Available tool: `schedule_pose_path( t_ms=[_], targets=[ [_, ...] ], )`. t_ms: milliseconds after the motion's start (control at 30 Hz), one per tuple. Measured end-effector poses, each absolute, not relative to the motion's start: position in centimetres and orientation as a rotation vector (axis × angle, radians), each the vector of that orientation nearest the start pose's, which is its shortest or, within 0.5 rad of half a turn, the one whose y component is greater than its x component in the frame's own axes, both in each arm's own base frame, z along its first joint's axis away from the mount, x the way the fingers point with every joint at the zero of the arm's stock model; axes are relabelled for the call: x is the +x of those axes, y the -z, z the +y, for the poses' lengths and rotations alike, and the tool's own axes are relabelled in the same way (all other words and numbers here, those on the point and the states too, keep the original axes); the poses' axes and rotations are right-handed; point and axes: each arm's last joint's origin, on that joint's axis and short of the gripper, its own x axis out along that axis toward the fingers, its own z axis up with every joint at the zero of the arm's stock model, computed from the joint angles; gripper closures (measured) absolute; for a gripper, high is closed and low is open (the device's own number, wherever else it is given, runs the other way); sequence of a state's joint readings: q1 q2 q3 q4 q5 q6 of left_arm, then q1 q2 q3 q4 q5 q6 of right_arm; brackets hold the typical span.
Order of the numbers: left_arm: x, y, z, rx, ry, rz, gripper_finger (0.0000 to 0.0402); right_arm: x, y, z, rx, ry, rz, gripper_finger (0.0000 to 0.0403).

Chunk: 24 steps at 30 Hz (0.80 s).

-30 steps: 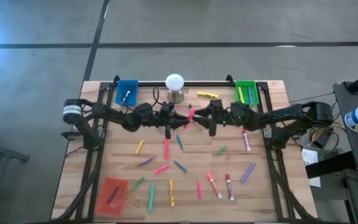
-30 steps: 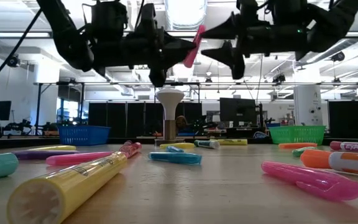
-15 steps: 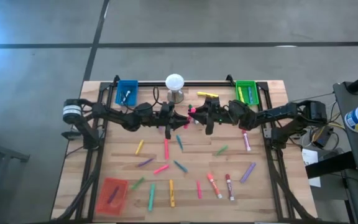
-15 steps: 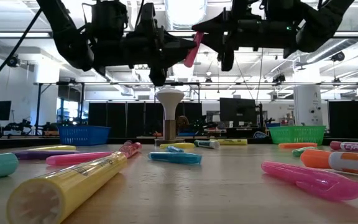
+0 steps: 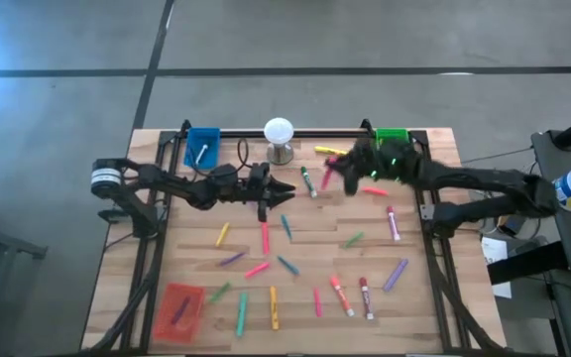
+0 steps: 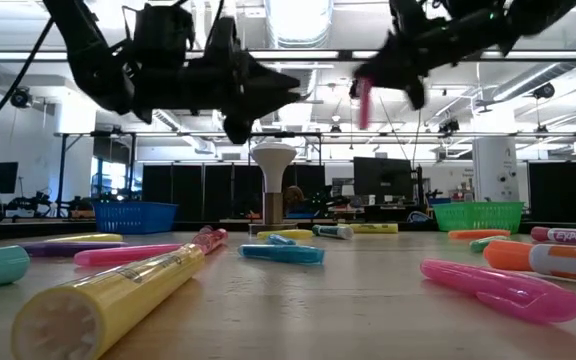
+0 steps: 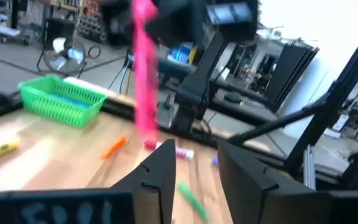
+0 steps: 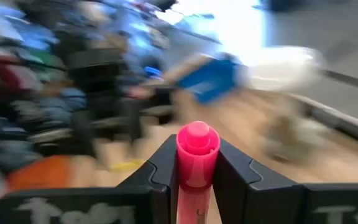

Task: Pick & Place Markers
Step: Put the top pink highlighter pen into the green bin

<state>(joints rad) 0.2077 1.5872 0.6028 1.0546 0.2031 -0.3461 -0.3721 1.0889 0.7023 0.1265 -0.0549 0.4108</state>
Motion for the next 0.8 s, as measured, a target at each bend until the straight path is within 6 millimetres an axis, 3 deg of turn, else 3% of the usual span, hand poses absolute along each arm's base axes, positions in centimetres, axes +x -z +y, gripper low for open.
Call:
schedule_pose_path(
  t_ms=[167,267,367,600,800],
  targets=[
    [29.3,-19.3,5.6,-0.315,0.002,-0.048,0.0286,17.3,-29.1,-12.3,0.459,0.783,0.469,0.0337],
    [29.1,-19.1,5.6,-0.314,0.002,-0.041,0.0285,14.9,-29.5,-15.4,0.515,0.956,0.551,0.0337],
    [29.1,-19.1,5.6,-0.307,0.002,-0.041,0.0285,13.3,-28.4,-18.7,0.583,1.055,0.629,0.0336],
    [29.1,-19.0,5.5,-0.308,0.003,-0.038,0.0284,12.3,-25.2,-24.8,0.72,1.137,0.829,0.0336],
    [28.8,-18.6,5.4,-0.319,0.002,-0.023,0.0284,13.6,-23.1,-26.5,0.727,1.201,1.034,0.0335]
  ],
)
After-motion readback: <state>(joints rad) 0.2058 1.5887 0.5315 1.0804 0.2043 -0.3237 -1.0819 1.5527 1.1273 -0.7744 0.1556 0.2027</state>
